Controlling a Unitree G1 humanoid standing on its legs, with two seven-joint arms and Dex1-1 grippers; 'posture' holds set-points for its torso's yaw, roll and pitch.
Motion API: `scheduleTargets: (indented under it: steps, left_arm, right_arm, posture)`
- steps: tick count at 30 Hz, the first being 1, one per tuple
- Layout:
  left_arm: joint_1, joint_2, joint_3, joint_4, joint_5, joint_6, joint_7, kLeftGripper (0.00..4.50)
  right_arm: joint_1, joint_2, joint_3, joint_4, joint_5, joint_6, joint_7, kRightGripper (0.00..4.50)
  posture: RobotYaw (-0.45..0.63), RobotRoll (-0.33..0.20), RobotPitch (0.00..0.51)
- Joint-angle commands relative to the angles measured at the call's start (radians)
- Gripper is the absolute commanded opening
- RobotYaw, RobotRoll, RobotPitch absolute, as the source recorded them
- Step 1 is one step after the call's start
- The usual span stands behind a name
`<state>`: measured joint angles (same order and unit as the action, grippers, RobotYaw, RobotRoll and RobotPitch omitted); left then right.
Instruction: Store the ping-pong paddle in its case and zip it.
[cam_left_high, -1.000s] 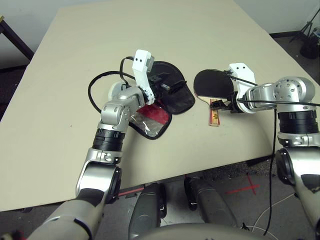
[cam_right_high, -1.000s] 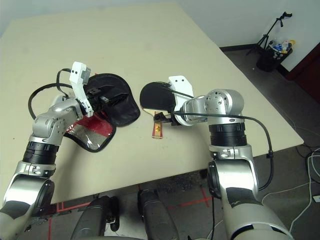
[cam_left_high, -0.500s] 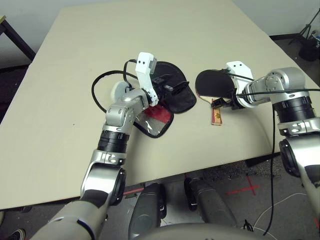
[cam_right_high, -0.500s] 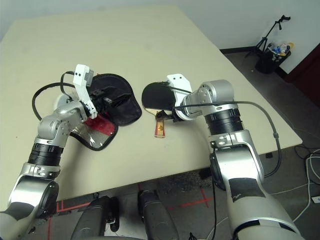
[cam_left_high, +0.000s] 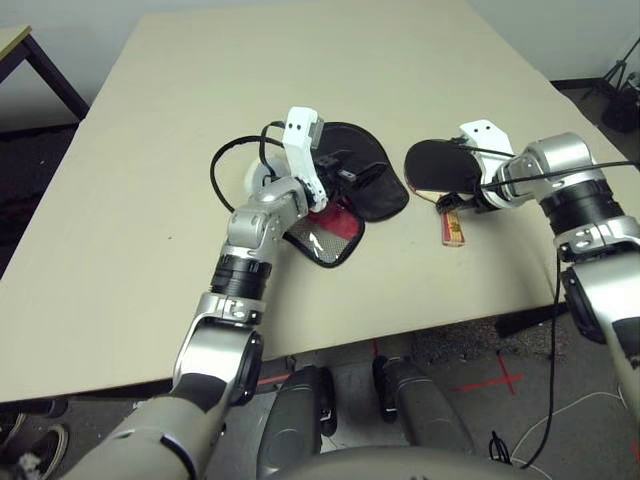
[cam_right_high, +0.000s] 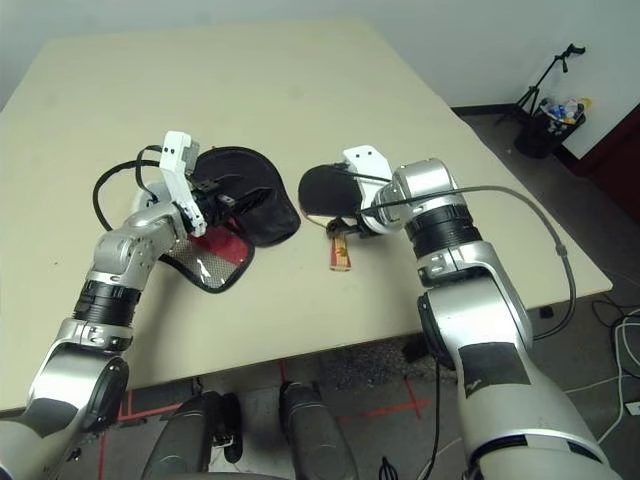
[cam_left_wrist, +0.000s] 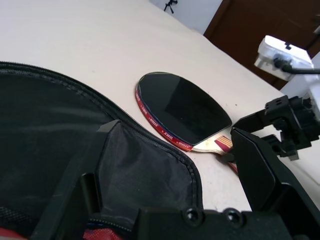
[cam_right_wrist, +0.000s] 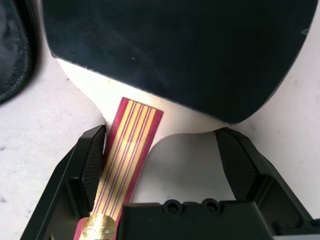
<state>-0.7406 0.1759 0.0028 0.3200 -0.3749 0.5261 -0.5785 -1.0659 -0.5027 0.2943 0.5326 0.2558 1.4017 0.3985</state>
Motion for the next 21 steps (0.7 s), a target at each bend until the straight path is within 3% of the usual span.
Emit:
scheduleTargets:
  steps: [1,3,12,21]
  left_arm:
    - [0.014,-0.004,-0.002,0.000,0.009,0.001,0.001,4.50]
    - [0.018,-0.004,0.000,-0.004,0.006,0.005,0.002,4.50]
    - [0.022,-0.002,-0.006,-0.001,0.010,0.008,-0.003,4.50]
    - [-0.007,0.001,0.003,0.009,0.005,0.000,-0.009,4.50]
  right_arm:
    - [0.046,0.024,-0.034,-0.145,-0.003,0.180,-0.040,4.31]
    - [0.064,0.025,-0.045,-0.195,-0.001,0.208,-0.050,3.93]
    - [0.117,0.041,-0.085,-0.294,0.006,0.213,-0.108,1.25]
    - [0.194,0.137,-0.205,-0.412,-0.015,0.213,-0.286,1.13]
  posture:
    - [-0.24,0.000,0.192]
    - [-0.24,0.000,0.194]
    - [-0.26,0.000,0.199]
    - [-0.26,0.000,0.191]
